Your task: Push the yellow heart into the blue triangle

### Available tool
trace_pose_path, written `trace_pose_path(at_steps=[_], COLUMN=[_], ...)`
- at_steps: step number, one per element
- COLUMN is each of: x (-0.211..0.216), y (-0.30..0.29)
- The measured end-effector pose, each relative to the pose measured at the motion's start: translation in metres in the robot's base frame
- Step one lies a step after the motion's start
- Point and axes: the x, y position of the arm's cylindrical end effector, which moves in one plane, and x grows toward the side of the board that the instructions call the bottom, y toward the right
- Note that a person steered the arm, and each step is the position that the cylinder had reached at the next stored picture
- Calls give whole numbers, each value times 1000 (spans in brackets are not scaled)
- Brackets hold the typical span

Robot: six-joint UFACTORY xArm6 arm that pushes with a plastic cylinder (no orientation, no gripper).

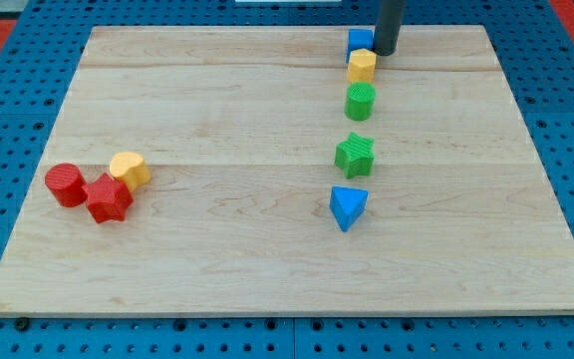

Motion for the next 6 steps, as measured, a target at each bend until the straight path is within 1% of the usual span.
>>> trace_pose_path(at_steps=[1,2,3,4,5,6], x=[-13,-10,107,267,363,380], y=[1,72,100,101,17,-97])
